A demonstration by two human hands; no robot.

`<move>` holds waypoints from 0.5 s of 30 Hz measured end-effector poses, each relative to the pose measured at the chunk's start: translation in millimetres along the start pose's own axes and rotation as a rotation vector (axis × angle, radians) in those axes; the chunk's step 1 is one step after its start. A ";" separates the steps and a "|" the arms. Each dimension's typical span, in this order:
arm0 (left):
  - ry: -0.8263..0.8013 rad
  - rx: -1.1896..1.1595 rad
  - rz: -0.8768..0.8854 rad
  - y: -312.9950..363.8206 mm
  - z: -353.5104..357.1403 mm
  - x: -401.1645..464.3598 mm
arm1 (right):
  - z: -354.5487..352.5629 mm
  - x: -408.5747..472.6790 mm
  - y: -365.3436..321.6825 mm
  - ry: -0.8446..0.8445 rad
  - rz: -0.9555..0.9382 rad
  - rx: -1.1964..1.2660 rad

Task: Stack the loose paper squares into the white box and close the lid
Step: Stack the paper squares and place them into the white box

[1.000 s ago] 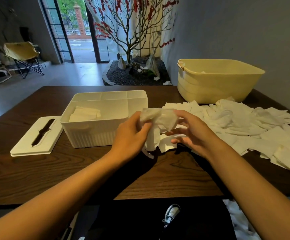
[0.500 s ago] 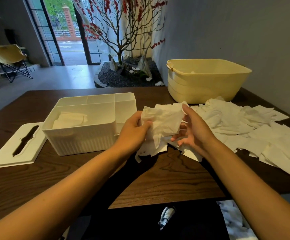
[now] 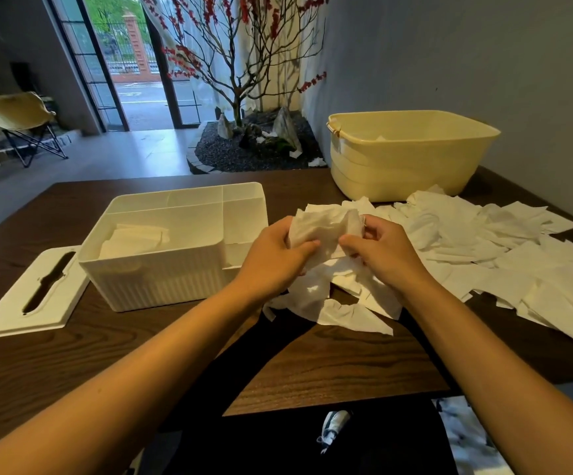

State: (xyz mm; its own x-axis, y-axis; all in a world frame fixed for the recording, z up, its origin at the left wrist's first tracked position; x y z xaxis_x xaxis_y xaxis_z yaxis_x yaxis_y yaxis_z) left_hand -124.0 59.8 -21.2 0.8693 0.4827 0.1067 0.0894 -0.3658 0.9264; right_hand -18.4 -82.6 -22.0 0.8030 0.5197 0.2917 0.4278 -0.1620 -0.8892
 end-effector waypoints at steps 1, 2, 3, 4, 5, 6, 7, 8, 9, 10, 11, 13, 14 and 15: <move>0.009 0.085 0.040 -0.5 2.4 -1.0 | -0.7 0.8 1.5 0.010 -0.031 -0.065; 0.022 0.140 0.066 -1.4 5.0 -2.4 | -1.8 1.0 3.2 0.021 -0.055 -0.123; 0.036 0.170 0.083 -2.7 7.8 -3.9 | -3.0 0.7 4.2 0.031 -0.068 -0.161; 0.050 0.181 0.092 -4.0 10.5 -5.1 | -4.3 0.1 3.4 0.036 -0.084 -0.182; 0.056 0.178 0.096 -4.4 12.6 -6.9 | -4.9 -0.4 2.3 0.029 -0.105 -0.178; 0.057 0.169 0.097 -3.9 14.1 -9.1 | -5.7 -1.8 0.6 0.012 -0.126 -0.144; 0.061 0.164 0.095 -3.2 14.0 -11.8 | -5.7 -4.6 -1.8 -0.012 -0.140 -0.095; 0.067 0.160 0.099 -3.4 12.5 -14.7 | -5.2 -8.0 -4.8 -0.032 -0.150 -0.056; 0.073 0.167 0.115 -3.5 9.2 -19.3 | -3.9 -11.9 -6.7 -0.040 -0.160 -0.032; 0.081 0.182 0.141 -4.2 4.6 -24.5 | -0.7 -15.9 -8.2 -0.042 -0.164 -0.017; 0.084 0.199 0.169 -4.2 -0.9 -30.6 | 4.4 -20.2 -9.7 -0.045 -0.166 -0.002; 0.081 0.209 0.203 -5.7 -14.3 -41.3 | 18.6 -28.4 -14.5 -0.067 -0.178 0.019; 0.084 0.211 0.207 -7.0 -23.7 -47.3 | 28.7 -31.9 -17.6 -0.081 -0.179 0.035; 0.091 0.216 0.205 -8.1 -33.3 -52.1 | 38.1 -35.0 -21.8 -0.090 -0.180 0.056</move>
State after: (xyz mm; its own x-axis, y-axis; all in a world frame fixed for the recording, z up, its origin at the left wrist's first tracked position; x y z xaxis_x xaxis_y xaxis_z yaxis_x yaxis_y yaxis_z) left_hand -186.3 64.1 -22.3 0.8335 0.4474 0.3242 0.0268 -0.6189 0.7850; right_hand -71.6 -65.3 -26.2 0.6742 0.6094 0.4171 0.5351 -0.0138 -0.8447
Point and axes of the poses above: each hand's wrist, its own x-axis towards the middle knuckle, its own z-axis out of the palm, y = z × x, the point moved 3 cm from there along x, towards the middle knuckle, and after that the axes turned 9 degrees about -z, right-handed, at the moved point
